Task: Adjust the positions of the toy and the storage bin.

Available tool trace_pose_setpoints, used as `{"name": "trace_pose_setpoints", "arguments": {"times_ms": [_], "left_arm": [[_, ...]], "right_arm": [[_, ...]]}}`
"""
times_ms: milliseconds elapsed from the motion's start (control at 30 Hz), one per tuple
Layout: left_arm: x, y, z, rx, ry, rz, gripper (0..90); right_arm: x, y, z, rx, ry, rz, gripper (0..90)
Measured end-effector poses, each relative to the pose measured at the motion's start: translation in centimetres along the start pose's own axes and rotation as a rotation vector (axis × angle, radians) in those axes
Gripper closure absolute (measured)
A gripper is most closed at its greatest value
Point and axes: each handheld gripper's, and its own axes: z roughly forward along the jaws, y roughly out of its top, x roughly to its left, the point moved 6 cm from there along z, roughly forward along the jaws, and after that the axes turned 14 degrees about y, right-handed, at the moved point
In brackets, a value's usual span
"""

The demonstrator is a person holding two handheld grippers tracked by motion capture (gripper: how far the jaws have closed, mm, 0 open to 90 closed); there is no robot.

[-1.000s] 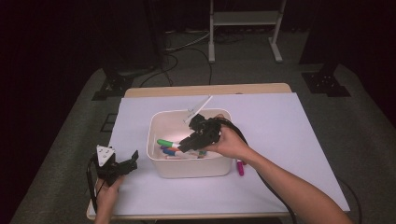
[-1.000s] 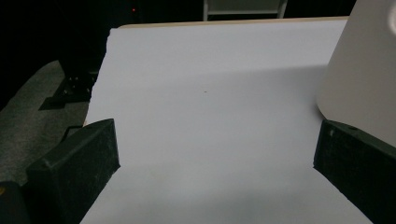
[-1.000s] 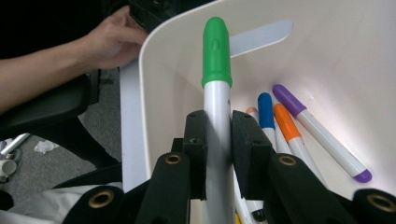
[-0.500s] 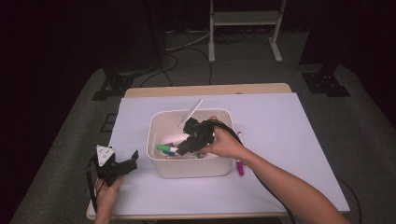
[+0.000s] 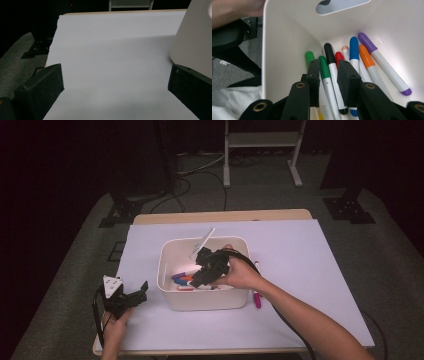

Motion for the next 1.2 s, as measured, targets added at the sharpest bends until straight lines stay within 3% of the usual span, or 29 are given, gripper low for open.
{"name": "trace_pose_setpoints", "arguments": {"times_ms": [333, 767, 1000, 1200], "left_arm": [[0.0, 0.0, 0.0, -0.001, 0.002, 0.009, 0.0], [0.0, 0.0, 0.0, 0.000, 0.005, 0.013, 0.0], [0.0, 0.0, 0.0, 0.000, 0.006, 0.013, 0.0], [0.0, 0.0, 0.0, 0.000, 0.008, 0.013, 0.0]], "right_arm": [[1.0, -1.2, -5.2, -0.106, -0.045, 0.019, 65.9], [1.4, -6.9, -12.9, -0.235, -0.158, 0.103, 60.6], [1.0, -10.7, -15.0, -0.276, -0.192, 0.161, 59.1], [-0.2, -13.6, -14.9, -0.282, -0.213, 0.215, 56.9]]}}
